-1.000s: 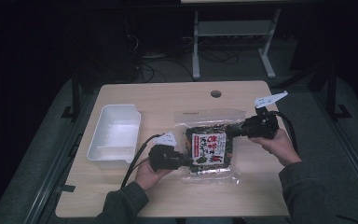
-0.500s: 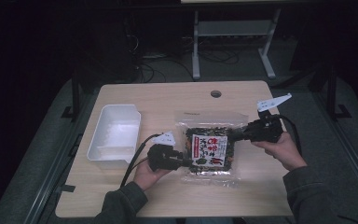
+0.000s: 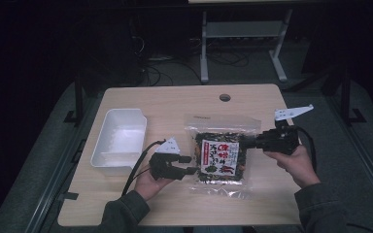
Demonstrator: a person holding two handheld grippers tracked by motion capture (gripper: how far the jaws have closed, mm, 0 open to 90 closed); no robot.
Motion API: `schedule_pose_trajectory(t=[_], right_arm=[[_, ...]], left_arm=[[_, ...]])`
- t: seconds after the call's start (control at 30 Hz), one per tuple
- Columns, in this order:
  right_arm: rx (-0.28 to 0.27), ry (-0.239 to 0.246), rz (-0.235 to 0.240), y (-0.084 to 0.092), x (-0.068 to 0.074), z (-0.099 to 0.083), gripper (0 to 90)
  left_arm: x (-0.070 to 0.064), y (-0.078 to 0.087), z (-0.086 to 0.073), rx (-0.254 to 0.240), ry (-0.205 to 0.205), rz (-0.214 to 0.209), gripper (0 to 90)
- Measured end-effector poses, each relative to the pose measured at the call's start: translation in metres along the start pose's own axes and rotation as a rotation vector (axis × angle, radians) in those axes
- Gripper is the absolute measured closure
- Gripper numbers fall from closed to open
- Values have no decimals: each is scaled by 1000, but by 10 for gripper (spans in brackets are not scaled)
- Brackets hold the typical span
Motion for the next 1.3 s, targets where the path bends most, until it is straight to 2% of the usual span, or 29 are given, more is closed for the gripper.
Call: schedule_pose_trajectory(t=[0.43, 0.47, 0.5, 0.53, 0.6, 0.7, 0.77, 0.9, 1.03, 1.17, 1.3], right_arm=[[-82, -32, -101, 9, 13, 9, 779], [-96, -39, -129, 9, 15, 12, 779], [-96, -39, -129, 9, 15, 12, 779], [-112, -44, -167, 9, 17, 16, 780], [-133, -50, -202, 8, 19, 19, 780], [-161, -65, -227, 7, 21, 23, 780], [-190, -77, -258, 3, 24, 29, 780], [-207, -86, -294, -4, 26, 33, 779], [-231, -104, -337, -18, 30, 39, 779], [-247, -93, -378, -32, 37, 47, 780], [-266, -90, -393, -42, 44, 54, 780]], left_arm=[[-10, 13, -5, -1, -19, 52, 430], [-12, 16, -7, 2, -26, 64, 422], [-12, 16, -7, 2, -26, 64, 416], [-14, 18, -8, 4, -30, 70, 413], [-16, 21, -10, 17, -40, 79, 400], [-20, 24, -14, 24, -48, 90, 392], [-24, 28, -18, 27, -53, 97, 381], [-28, 32, -24, 44, -66, 110, 370], [-32, 36, -30, 57, -73, 114, 354], [-37, 43, -38, 72, -85, 124, 345], [-40, 47, -43, 75, -89, 131, 338]])
Point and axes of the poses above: each handheld gripper's, and its own axes: y roughly backward along the jaws, z roughly out of its top, x roughly to its left, the point moved 4 cm from there along -y, roughly forward along the jaws, and after that the axes turned 9 degrees about -z, right-handed, at the moved point
